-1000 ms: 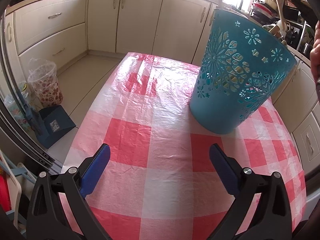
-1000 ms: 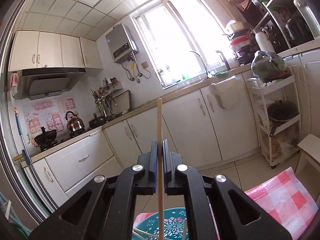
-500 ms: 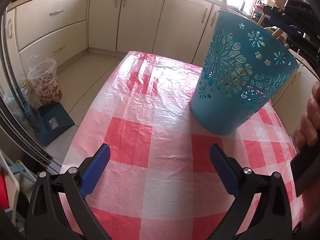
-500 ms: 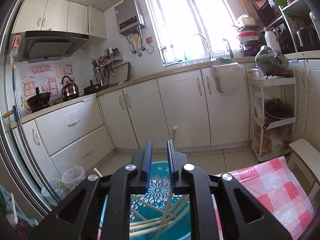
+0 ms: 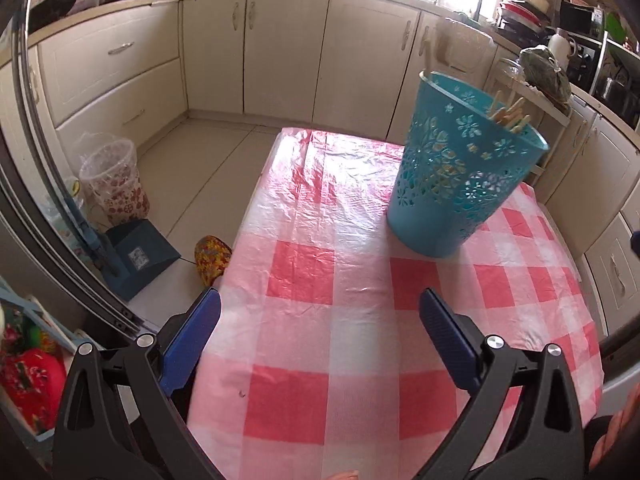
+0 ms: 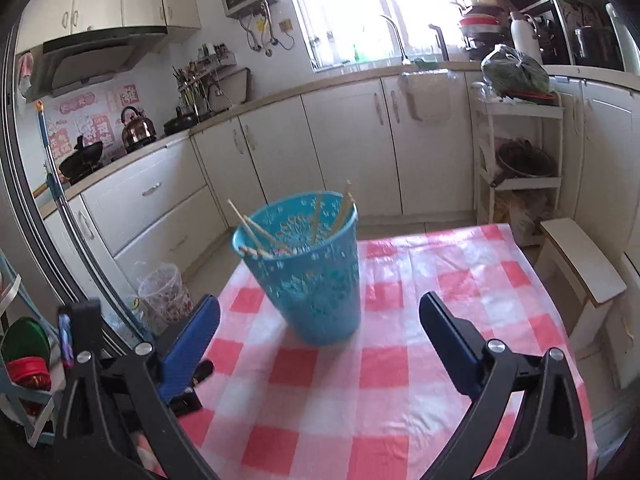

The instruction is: Organize utensils

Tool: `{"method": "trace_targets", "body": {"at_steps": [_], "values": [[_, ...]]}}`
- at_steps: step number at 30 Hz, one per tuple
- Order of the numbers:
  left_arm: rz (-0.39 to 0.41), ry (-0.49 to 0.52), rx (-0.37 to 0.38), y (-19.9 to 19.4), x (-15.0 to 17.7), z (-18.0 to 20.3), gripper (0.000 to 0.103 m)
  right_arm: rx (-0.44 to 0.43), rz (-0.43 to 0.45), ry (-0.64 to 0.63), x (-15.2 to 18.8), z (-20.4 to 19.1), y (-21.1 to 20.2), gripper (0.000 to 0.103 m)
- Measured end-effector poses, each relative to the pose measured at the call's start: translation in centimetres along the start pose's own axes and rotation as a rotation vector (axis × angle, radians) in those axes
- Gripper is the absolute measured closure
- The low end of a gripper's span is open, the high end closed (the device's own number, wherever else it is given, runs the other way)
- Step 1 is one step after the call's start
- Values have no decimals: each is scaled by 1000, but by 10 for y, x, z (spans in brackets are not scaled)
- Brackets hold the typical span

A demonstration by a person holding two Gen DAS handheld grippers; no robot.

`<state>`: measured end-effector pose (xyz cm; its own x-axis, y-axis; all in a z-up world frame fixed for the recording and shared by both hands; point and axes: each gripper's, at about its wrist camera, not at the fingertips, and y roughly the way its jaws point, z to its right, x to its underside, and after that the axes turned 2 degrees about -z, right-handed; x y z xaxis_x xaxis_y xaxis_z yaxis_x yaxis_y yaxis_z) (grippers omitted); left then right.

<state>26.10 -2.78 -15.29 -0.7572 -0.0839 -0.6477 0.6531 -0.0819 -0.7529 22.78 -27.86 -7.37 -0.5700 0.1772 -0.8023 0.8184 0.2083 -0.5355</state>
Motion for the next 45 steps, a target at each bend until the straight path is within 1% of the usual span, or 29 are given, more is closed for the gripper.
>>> {"method": "trace_targets", "body": {"at_steps": [2, 6, 8, 10, 14, 17, 21, 24, 26, 28, 31, 35, 39, 45], "values": [[23, 25, -7, -29, 2, 2, 8, 31, -59, 26, 10, -2, -11, 7], [71, 39, -3, -88, 11, 5, 8, 85, -105, 44, 27, -15, -40, 7], [93, 48, -9, -116, 18, 7, 8, 97, -98, 47, 31, -23, -58, 7], [125, 57, -33, -144, 24, 9, 8, 107, -86, 46, 32, -32, -76, 7], [158, 73, -44, -193, 38, 10, 8, 106, -66, 33, 35, -48, -114, 7], [184, 81, -52, -231, 49, 10, 8, 79, -39, 35, 37, -59, -147, 7], [219, 76, -43, -283, 65, 8, 8, 52, -2, 40, 41, -74, -195, 7], [244, 88, -56, -314, 76, 7, 8, 45, 33, 41, 46, -83, -227, 7], [229, 98, -64, -326, 81, 5, 8, 57, 63, 35, 49, -90, -243, 7], [209, 105, -46, -335, 87, 2, 8, 55, 79, 38, 54, -97, -256, 7], [201, 121, -29, -347, 97, 0, 8, 48, 88, 41, 61, -106, -268, 7], [209, 157, -50, -356, 111, 0, 8, 52, 85, 31, 70, -114, -275, 7], [197, 131, -60, -361, 119, -8, 8, 64, 94, 32, 80, -119, -284, 7], [248, 99, -101, -381, 128, -19, 8, 73, 92, 4, 98, -129, -298, 7]]}}
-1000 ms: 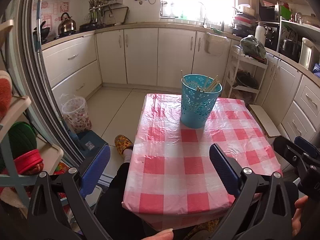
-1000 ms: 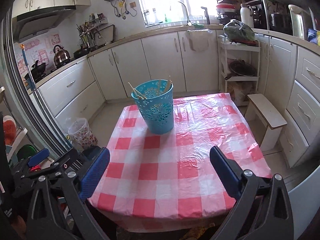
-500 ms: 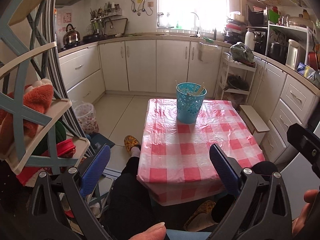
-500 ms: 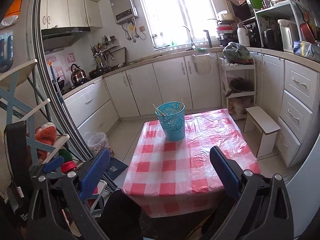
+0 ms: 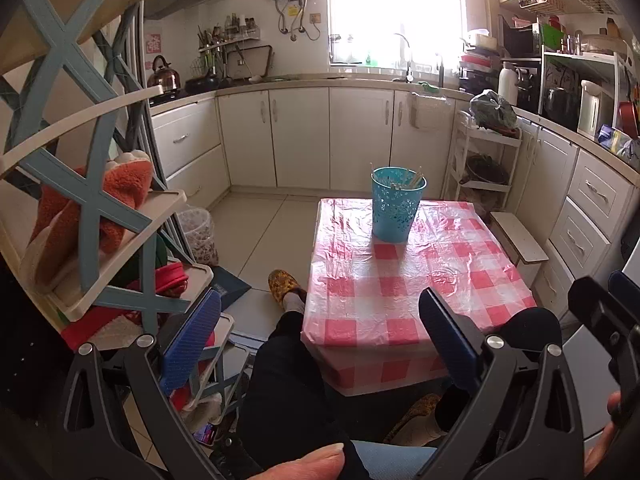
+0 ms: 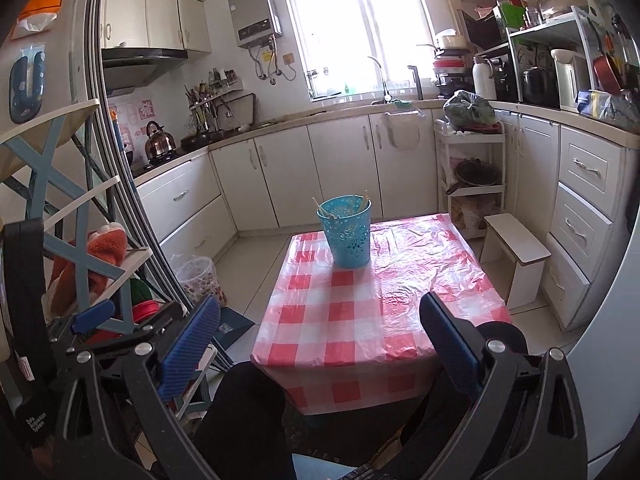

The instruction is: Organize utensils

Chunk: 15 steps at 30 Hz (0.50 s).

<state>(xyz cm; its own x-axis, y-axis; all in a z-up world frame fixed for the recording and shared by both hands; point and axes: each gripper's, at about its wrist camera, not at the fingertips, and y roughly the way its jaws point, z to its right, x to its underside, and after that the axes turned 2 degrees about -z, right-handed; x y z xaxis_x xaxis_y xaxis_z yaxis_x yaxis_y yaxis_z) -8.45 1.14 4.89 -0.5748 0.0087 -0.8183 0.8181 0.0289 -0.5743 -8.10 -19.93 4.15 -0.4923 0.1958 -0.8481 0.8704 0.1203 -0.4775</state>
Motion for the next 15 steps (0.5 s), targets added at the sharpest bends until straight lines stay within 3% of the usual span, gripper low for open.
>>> {"method": "trace_targets", "body": {"at_steps": [15], "values": [[45, 17, 13, -26, 10, 0, 8, 13, 12, -26, 15, -11, -21, 7]]}}
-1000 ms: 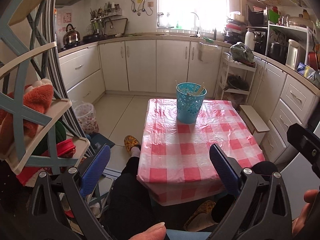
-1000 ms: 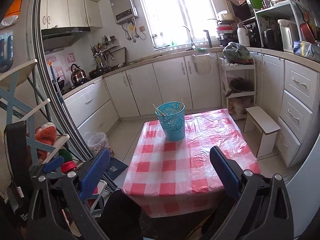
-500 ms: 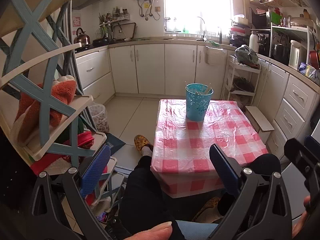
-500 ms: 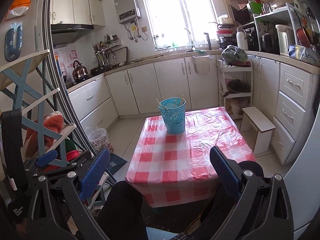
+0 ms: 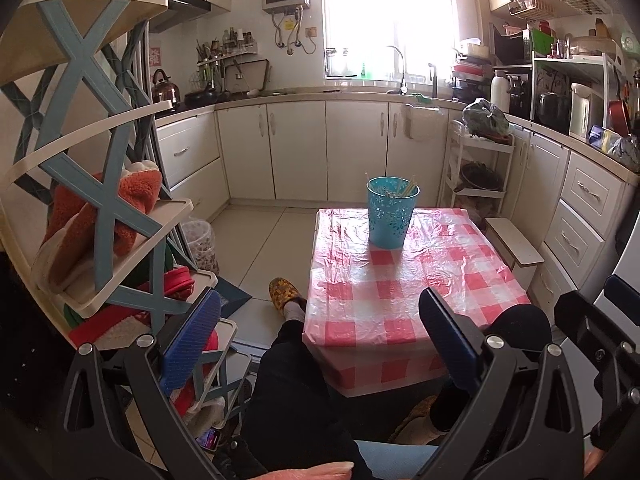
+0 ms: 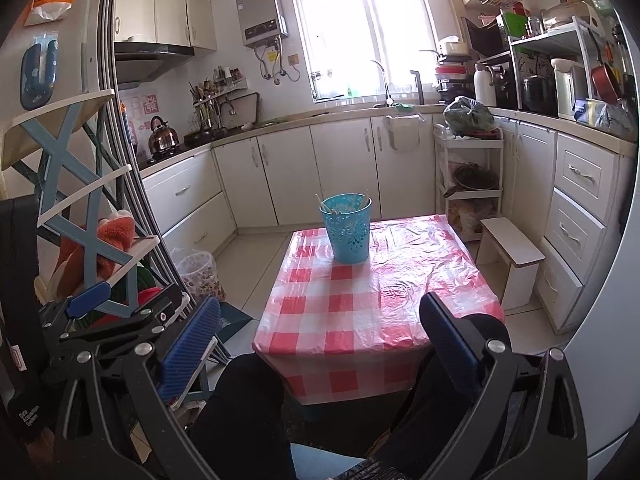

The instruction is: Organize utensils

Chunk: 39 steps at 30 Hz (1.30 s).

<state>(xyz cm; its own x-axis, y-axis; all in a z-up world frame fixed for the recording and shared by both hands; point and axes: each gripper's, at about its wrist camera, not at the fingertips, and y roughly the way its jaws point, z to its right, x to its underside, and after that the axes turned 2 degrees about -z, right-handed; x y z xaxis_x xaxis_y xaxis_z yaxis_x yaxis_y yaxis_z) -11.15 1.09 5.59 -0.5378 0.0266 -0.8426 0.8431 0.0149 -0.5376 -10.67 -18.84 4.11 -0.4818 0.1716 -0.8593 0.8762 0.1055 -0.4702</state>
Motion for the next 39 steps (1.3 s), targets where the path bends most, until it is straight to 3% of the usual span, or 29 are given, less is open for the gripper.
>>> {"method": "trace_targets", "body": {"at_steps": [39], "values": [[16, -5, 2, -15, 7, 1, 8, -10, 13, -24, 3, -8, -15, 7]]}}
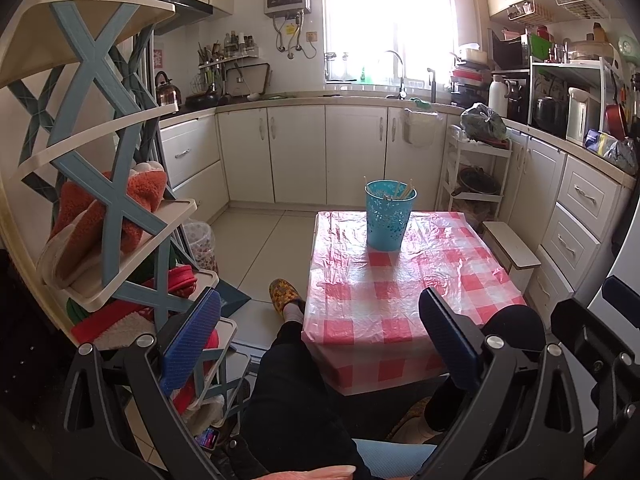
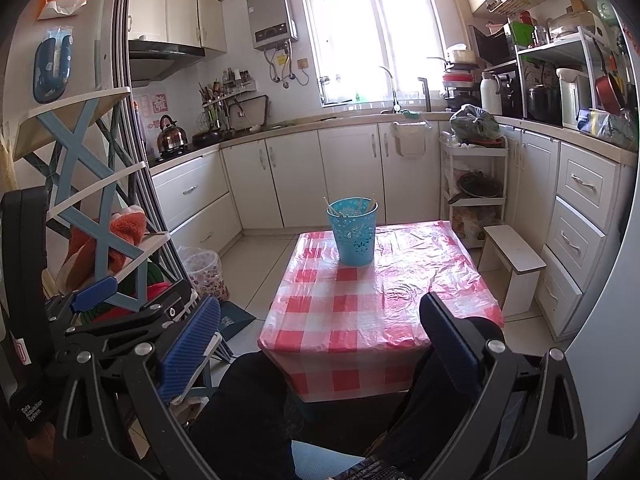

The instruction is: Organize utensils

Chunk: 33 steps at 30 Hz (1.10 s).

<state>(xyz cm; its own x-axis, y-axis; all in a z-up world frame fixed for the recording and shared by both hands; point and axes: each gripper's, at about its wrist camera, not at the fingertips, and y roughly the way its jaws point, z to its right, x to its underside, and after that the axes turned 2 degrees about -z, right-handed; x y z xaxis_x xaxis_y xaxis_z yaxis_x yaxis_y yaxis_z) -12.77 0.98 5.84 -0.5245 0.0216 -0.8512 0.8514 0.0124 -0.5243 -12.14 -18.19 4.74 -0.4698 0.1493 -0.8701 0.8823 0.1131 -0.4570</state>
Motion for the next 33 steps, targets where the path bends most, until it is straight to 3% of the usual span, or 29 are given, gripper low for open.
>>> {"method": "trace_targets", "body": {"at_steps": [33], "values": [[-14, 0, 5, -1, 6, 4, 8, -11, -16, -1, 4, -3, 5, 7]]}}
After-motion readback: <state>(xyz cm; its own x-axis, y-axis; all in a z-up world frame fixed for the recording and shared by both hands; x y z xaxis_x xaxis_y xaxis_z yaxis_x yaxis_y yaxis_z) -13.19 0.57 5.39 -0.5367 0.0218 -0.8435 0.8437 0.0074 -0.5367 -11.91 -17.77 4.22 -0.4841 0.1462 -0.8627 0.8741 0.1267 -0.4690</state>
